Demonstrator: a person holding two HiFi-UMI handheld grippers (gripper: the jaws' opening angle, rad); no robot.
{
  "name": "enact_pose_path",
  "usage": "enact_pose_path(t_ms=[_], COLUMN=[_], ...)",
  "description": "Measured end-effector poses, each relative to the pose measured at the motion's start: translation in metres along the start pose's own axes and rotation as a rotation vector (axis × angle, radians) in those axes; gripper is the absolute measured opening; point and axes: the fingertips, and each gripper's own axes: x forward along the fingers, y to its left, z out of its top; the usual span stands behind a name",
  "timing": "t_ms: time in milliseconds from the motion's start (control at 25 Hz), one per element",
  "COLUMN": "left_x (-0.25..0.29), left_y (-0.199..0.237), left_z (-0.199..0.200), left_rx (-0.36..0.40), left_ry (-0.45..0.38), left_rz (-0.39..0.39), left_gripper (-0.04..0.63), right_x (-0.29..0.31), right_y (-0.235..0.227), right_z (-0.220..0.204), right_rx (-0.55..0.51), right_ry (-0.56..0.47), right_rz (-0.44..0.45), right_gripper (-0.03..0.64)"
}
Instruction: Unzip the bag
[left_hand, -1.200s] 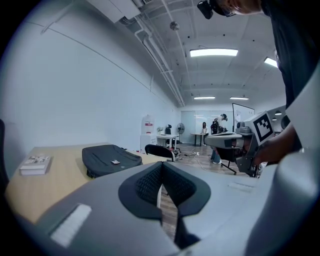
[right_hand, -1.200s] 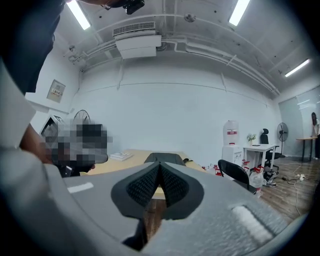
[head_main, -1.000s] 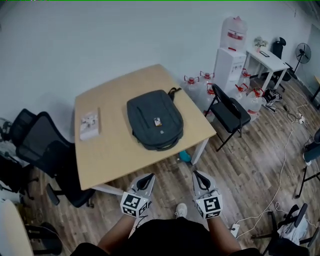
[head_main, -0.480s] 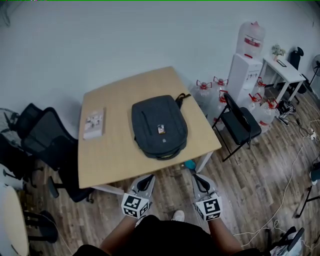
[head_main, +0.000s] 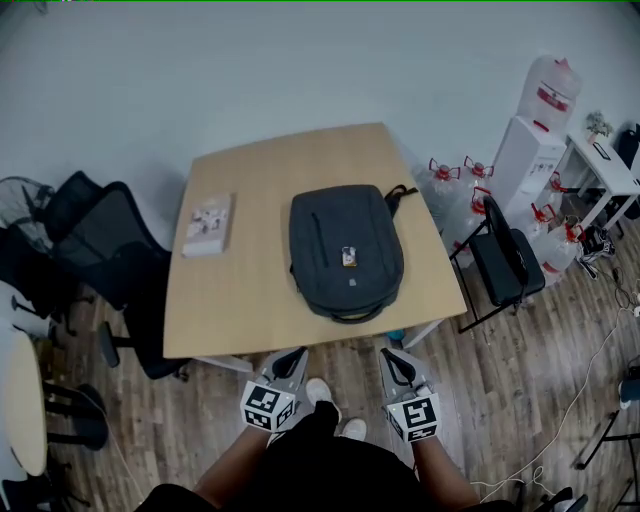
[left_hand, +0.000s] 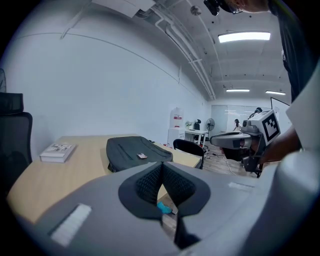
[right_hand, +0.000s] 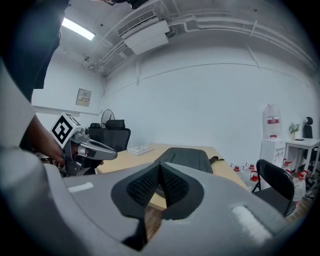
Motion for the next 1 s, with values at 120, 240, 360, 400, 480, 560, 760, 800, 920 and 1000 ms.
enact_pose_path(t_ms=[120, 240, 360, 400, 480, 560, 760, 800, 920, 1000], left_x=[0.006, 0.016, 0.028, 0.032, 0.040, 0.047, 0.066, 0.071, 0.083, 0.090], left_y=[0.025, 0.053, 0.079, 0.086, 0.100, 0.112, 0.137, 0.141, 0.144, 0.144], left_z=[-0.004, -0.005, -0.008, -0.010, -0.013, -0.018, -0.030, -0.033, -0.041, -0.049], left_rx=[-0.024, -0.043, -0.056, -0.058, -0.057, -0.058, -0.050, -0.041, -0.024, -0.021], left_ry=[0.012, 0.020, 0.036, 0.043, 0.055, 0.067, 0.101, 0.113, 0.149, 0.167], left_rz=[0.022, 0.046, 0.060, 0.061, 0.059, 0.054, 0.027, 0.021, -0.018, -0.042], left_gripper=[0.018, 0.018, 0.018, 0.018, 0.018, 0.018, 0.018, 0.018, 0.018, 0.018], right_x=[0.026, 0.054, 0.084, 0.093, 0.112, 0.129, 0.167, 0.173, 0.186, 0.191], right_y=[0.003, 0.007, 0.008, 0.009, 0.012, 0.017, 0.026, 0.026, 0.028, 0.030], right_z=[0.004, 0.006, 0.007, 0.006, 0.007, 0.007, 0.006, 0.005, 0.003, 0.002], right_rx=[-0.014, -0.032, -0.042, -0.044, -0.055, -0.071, -0.105, -0.105, -0.111, -0.116], right_ry=[0.015, 0.048, 0.076, 0.089, 0.106, 0.124, 0.139, 0.148, 0.167, 0.180], right_rz=[0.032, 0.074, 0.103, 0.111, 0.131, 0.154, 0.184, 0.187, 0.190, 0.188], right_gripper=[0.003, 0.003, 0.003, 0.003, 0.003, 0.003, 0.003, 0.003, 0.003, 0.003])
